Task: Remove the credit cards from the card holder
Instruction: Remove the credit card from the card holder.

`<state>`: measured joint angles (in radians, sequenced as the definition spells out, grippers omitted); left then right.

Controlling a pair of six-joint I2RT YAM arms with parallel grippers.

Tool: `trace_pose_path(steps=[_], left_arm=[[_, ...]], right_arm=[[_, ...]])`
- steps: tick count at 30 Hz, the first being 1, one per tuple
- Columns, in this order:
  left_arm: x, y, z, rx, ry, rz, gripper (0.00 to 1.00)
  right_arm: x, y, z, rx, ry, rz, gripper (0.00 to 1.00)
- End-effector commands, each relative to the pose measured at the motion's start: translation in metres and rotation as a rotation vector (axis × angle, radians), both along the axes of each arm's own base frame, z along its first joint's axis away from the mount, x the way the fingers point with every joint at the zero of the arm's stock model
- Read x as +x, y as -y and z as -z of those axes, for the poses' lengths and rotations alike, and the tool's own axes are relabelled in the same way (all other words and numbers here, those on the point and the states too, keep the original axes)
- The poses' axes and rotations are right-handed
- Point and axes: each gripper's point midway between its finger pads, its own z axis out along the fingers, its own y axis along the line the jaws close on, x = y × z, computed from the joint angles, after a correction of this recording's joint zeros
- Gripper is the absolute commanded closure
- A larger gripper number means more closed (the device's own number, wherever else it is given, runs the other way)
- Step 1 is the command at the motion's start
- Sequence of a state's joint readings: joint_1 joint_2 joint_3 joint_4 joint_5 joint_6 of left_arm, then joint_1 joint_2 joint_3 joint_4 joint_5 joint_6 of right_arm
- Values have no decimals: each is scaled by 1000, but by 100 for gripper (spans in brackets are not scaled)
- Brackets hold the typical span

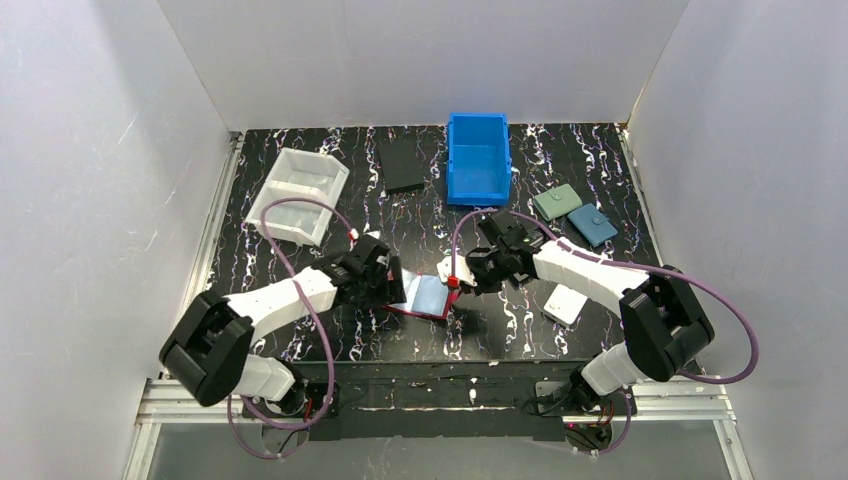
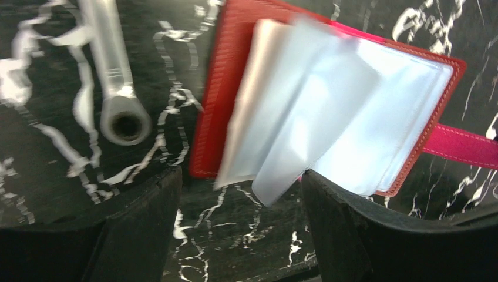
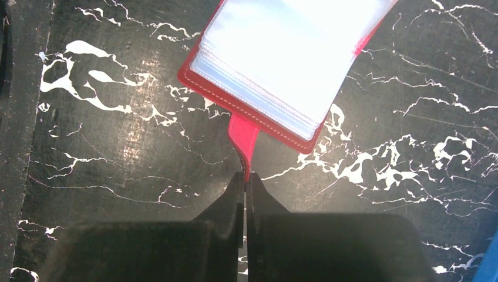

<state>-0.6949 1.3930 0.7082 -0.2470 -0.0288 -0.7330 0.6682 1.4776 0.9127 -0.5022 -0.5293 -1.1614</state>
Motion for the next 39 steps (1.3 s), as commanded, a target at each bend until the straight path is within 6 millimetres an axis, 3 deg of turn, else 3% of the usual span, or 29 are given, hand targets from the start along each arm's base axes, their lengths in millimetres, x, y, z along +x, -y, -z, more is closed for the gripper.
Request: trace_pose_path(steps=[1, 5, 8, 9, 12, 15, 19, 24, 27, 30, 33, 39], left_arm=[[11, -27, -16, -2, 103, -143, 27], [17, -25, -43, -111, 218, -153, 24], [20, -18, -64, -202, 303, -119, 3], [19, -16, -69, -229, 316, -106, 2], [15, -8, -83, -322, 315, -76, 2], [6, 20, -112, -503, 363, 73, 2], [-14, 52, -137, -652, 310, 255, 20], [-40, 78, -126, -641, 254, 394, 34], [-49, 84, -113, -595, 256, 420, 37], [-47, 75, -104, -549, 301, 378, 37], [-44, 66, -107, -541, 350, 345, 36], [-38, 77, -103, -520, 316, 371, 36]], right_arm=[[-1, 4, 2, 1, -4, 3, 99], [-2, 7, 8, -13, -20, 7, 99], [-2, 7, 10, -18, -25, 10, 99], [-1, 8, 11, -20, -28, 14, 99], [-1, 10, 12, -23, -38, 21, 98], [-1, 11, 13, -18, -46, 27, 97], [-1, 10, 11, -8, -64, 33, 97], [-4, 5, 5, 21, -92, 31, 99], [-7, -1, -8, 68, -109, 23, 99], [-7, -13, -31, 146, -105, 9, 99], [0, -21, -50, 191, -77, 9, 99], [-1, -21, -40, 167, -105, 4, 99]])
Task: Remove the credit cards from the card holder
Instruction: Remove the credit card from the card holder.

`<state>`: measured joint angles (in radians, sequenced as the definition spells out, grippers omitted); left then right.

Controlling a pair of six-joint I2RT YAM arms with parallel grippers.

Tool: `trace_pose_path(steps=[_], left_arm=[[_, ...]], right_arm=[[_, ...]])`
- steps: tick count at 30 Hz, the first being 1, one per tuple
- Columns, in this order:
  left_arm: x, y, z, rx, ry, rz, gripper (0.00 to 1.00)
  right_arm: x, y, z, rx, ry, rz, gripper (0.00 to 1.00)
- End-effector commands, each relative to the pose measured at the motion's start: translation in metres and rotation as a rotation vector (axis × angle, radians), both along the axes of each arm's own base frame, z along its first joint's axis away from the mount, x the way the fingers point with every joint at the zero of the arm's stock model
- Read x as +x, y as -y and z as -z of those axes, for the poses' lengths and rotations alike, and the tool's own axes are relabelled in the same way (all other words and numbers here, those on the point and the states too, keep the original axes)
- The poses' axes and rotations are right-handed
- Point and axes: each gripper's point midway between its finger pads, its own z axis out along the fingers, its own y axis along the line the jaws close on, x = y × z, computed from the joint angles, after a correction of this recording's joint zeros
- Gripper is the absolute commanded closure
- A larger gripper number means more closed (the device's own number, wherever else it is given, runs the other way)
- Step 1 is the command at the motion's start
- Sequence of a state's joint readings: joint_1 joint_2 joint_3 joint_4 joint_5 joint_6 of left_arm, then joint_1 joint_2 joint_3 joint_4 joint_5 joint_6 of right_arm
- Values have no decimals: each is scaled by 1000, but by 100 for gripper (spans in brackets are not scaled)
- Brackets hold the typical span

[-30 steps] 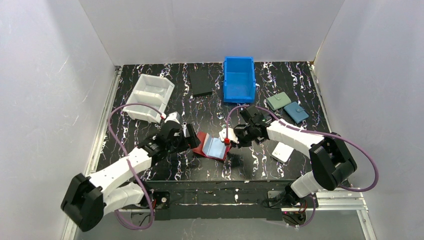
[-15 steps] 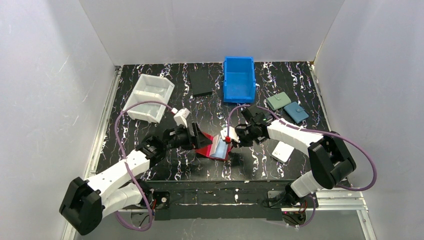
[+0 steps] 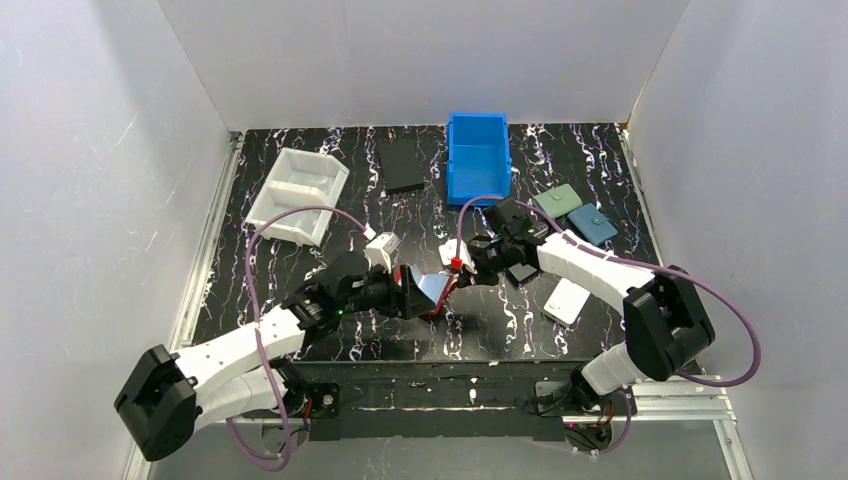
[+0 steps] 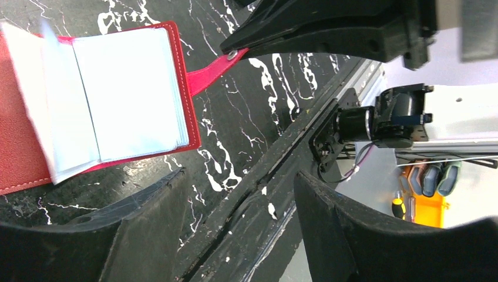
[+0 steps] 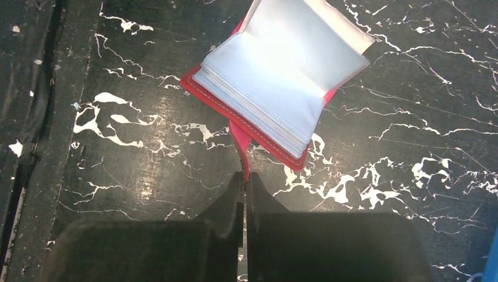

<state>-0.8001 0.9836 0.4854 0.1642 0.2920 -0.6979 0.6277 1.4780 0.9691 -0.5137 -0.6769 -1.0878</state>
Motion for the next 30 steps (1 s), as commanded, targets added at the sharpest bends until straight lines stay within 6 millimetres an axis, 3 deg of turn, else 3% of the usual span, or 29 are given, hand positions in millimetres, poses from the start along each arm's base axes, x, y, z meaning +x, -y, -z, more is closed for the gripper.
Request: trace_pose_path(steps=[1, 9, 15, 22, 26, 30], left_arm=[[15, 7, 4, 47, 21, -8, 36], [48, 10, 38, 207, 27, -74, 39], [52, 6, 68, 342, -43, -72, 38], [56, -5, 87, 467, -76, -85, 38], [54, -6, 93, 487, -93, -79, 48], [51, -6, 97, 487, -110, -73, 63]], right_arm=[[-1, -5, -11, 37, -8, -19, 99], [-3, 0, -3, 18, -4, -10, 99], [-3, 1, -2, 16, -2, -10, 99], [-2, 2, -1, 12, -2, -8, 99], [-2, 3, -1, 12, -1, -6, 99], [-1, 5, 2, 3, -3, -2, 99]])
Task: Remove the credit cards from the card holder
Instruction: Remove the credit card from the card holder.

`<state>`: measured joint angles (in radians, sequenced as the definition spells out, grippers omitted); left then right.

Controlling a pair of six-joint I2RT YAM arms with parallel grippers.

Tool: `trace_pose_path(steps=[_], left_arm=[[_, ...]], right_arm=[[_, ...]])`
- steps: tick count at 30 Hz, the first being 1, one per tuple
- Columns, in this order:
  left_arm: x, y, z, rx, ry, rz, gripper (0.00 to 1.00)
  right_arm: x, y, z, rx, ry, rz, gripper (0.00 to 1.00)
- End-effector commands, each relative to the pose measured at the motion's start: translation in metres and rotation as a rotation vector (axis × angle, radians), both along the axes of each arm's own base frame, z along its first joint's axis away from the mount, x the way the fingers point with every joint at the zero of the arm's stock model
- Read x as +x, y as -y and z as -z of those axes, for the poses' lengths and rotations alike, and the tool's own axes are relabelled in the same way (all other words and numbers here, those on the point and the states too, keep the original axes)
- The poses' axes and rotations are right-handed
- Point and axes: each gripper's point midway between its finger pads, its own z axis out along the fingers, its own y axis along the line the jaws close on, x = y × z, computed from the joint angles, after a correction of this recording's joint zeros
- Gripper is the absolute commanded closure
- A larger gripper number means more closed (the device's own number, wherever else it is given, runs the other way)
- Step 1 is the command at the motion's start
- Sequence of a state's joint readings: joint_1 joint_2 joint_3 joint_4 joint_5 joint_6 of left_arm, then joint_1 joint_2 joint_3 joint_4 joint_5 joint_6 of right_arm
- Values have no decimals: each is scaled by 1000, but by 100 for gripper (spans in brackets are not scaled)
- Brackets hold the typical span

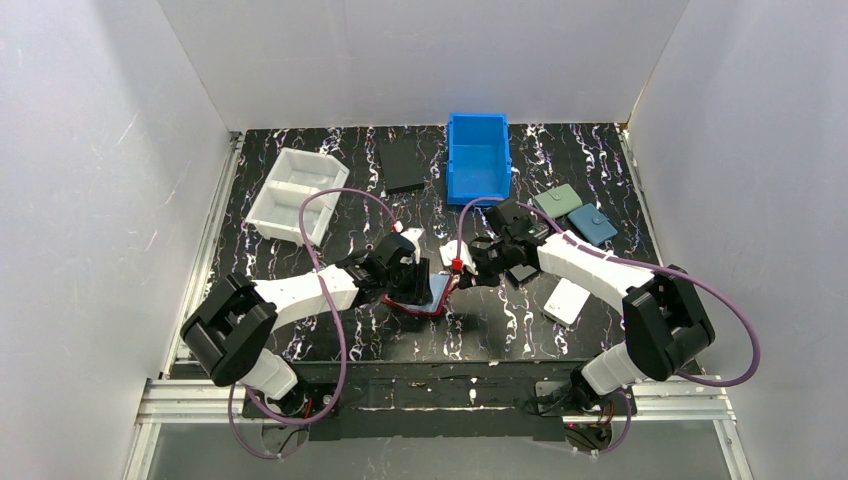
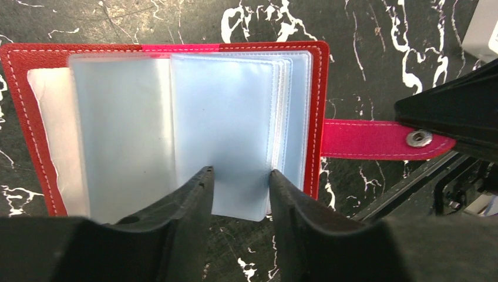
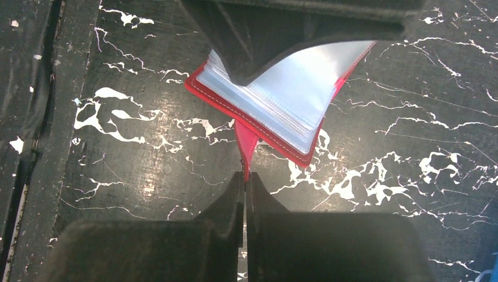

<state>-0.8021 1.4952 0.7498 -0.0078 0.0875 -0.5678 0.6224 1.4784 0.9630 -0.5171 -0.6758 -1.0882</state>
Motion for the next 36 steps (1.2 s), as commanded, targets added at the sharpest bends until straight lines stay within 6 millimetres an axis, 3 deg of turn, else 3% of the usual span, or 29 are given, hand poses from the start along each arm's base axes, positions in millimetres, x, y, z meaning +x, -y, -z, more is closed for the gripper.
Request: trace_pose_path(steps=[1, 8, 17, 26, 34, 36], left_arm=[[-3, -6, 4, 42, -8, 4, 68], [-4, -12, 8, 50, -17, -27, 80], [3, -40, 17, 171, -1, -140, 100], [7, -70, 10, 168, 14, -337, 100], [7, -89, 16, 198, -94, -511, 100], [7, -89, 16, 226, -118, -515, 84]], right_arm=[[0, 3, 0, 7, 6, -6, 99], [7, 16, 16, -52, 16, 35, 99], [15, 29, 37, -128, -21, 89, 99], [14, 25, 32, -105, -54, 107, 87], [13, 20, 19, -54, -81, 117, 68], [12, 19, 13, -36, -91, 118, 66]])
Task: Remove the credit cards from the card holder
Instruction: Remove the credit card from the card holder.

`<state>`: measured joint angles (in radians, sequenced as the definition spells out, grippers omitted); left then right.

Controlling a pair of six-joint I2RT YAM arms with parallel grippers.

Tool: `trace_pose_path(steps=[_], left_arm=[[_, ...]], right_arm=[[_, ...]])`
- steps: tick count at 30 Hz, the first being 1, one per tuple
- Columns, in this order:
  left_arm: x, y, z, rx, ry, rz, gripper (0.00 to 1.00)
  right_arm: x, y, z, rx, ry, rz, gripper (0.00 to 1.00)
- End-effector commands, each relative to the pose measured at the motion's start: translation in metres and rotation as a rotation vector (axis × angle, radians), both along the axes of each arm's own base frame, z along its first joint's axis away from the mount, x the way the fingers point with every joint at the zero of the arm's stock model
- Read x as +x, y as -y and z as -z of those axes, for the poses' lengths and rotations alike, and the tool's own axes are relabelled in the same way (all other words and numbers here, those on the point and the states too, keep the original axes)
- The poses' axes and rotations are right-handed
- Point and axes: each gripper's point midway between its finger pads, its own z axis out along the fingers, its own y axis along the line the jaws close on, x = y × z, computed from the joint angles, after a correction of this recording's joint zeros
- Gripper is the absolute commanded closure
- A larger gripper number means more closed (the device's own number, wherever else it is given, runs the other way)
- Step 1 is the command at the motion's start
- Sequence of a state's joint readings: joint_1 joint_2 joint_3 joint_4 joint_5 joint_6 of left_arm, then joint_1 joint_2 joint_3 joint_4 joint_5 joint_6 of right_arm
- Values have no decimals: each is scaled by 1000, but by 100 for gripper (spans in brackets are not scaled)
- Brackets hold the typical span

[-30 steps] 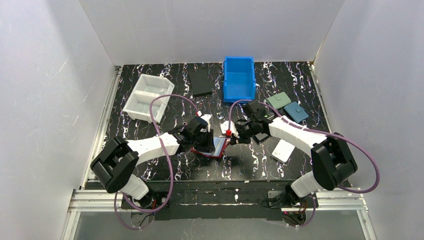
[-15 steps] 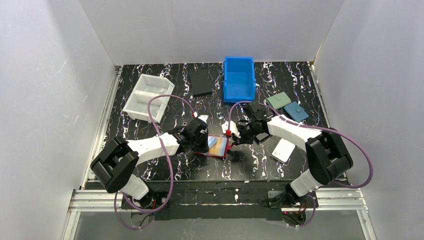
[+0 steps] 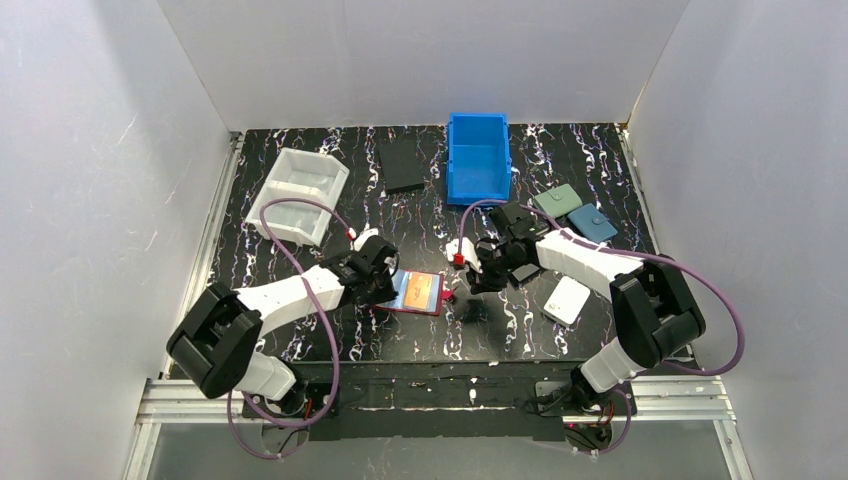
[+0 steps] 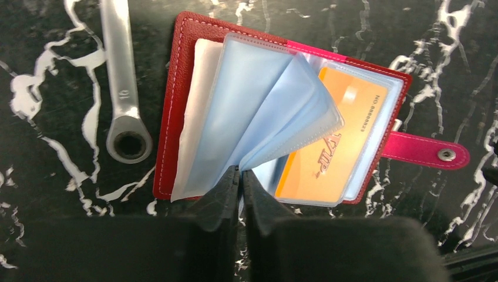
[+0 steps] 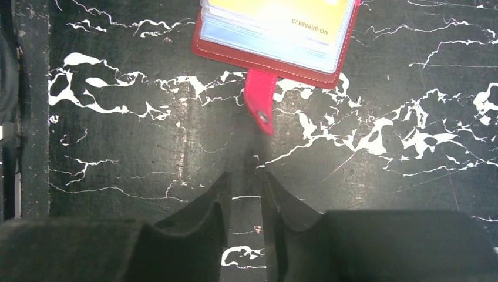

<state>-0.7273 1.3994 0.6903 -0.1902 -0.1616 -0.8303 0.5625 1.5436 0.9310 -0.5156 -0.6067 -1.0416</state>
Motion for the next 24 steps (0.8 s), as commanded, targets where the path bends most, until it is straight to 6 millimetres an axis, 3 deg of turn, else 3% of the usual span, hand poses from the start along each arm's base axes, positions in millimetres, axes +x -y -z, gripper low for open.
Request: trace_pose_path(steps=[1, 5, 9, 14, 18, 21, 24], left_arm=[[-3, -15, 2, 89, -77, -87, 78], [1, -18, -9, 88, -48, -101, 62], [5, -33, -25, 122, 17, -129, 50], [8, -67, -28, 235, 25, -187, 48], [9, -73, -26, 231, 12, -197, 49], [11, -56, -38, 153, 52, -90, 50], [8, -13, -64, -80, 162, 131, 51]], right_arm=[[0, -9, -25, 85, -15, 6, 65], [-4, -17, -36, 135, -68, 23, 62], [-11, -30, -49, 204, -187, 58, 63], [-15, -46, -59, 281, -315, 121, 65], [-15, -54, -58, 308, -358, 159, 65], [-12, -62, -58, 336, -422, 230, 65], [-4, -70, -57, 366, -508, 335, 71]])
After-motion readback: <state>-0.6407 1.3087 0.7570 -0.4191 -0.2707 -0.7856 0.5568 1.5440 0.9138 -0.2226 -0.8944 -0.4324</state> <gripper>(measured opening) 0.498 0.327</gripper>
